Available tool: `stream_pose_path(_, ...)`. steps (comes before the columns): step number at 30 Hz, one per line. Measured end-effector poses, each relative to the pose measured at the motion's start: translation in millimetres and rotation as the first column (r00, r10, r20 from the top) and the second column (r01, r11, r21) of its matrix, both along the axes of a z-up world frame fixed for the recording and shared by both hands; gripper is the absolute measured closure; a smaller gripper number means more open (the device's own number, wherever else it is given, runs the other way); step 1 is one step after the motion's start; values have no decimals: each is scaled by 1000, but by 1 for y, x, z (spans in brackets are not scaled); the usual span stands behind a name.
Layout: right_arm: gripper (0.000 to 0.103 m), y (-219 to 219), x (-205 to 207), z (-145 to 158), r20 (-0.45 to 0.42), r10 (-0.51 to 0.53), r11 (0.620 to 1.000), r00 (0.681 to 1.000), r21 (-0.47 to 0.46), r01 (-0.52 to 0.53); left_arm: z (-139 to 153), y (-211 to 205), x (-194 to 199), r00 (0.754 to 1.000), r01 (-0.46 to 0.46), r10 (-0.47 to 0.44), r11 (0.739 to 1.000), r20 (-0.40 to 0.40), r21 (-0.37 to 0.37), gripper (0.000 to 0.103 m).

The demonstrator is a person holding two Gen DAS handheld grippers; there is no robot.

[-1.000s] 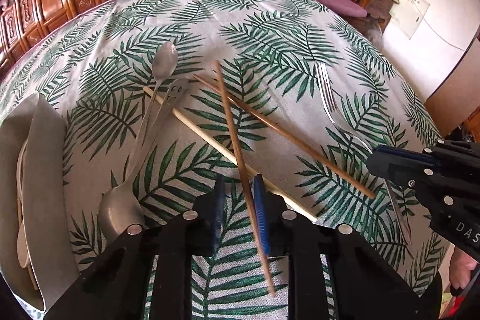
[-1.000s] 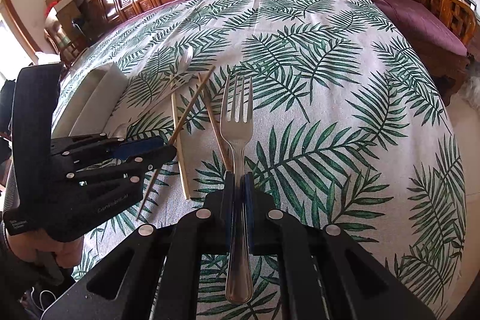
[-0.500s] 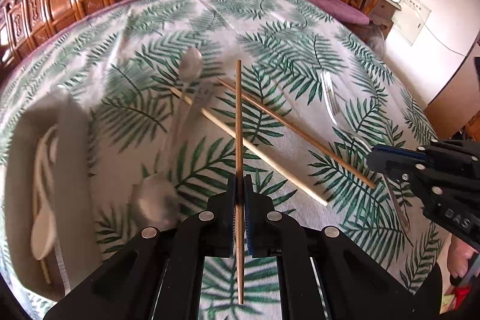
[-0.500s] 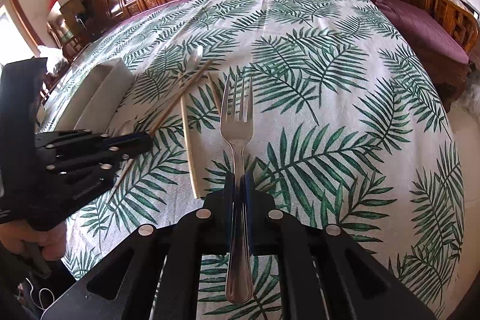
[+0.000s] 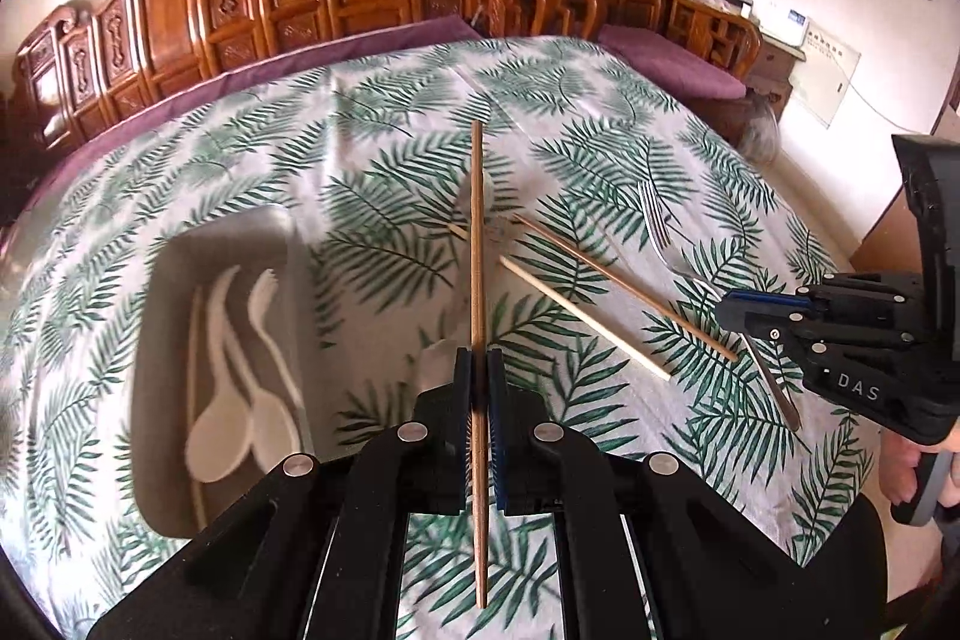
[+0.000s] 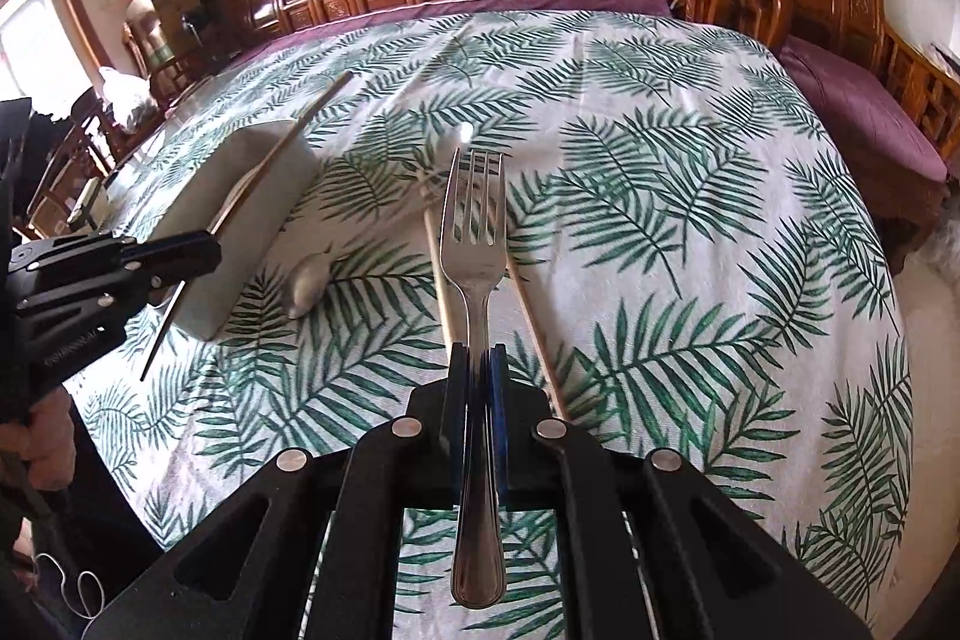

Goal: Organize utensils
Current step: 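Lower the chopstick into the grey tray with the left tool while the right tool carries the fork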

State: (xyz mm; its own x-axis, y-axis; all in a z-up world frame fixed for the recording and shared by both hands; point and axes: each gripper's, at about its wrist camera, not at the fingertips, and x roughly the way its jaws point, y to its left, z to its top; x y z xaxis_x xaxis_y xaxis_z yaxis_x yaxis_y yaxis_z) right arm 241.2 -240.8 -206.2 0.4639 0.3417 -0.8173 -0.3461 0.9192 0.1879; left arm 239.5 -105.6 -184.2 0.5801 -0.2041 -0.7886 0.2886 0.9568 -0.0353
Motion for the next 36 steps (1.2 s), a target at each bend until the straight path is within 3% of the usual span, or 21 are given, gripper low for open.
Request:
stream_pose_path(16,94,43,0,-4,-16,58,998,998,-4,-58,21,79,1,993,-107,106,994,55,15,99)
stream_pose_path(26,94,85,6,12,3,108,994,994,-10,-108,4,121,29,985,-169,168,986,38,12,99)
stream_pose_path(36,94,112,15,26,16,123,992,992,-7,-123,-12,136,44,984,-178,178,984,8,-5,99)
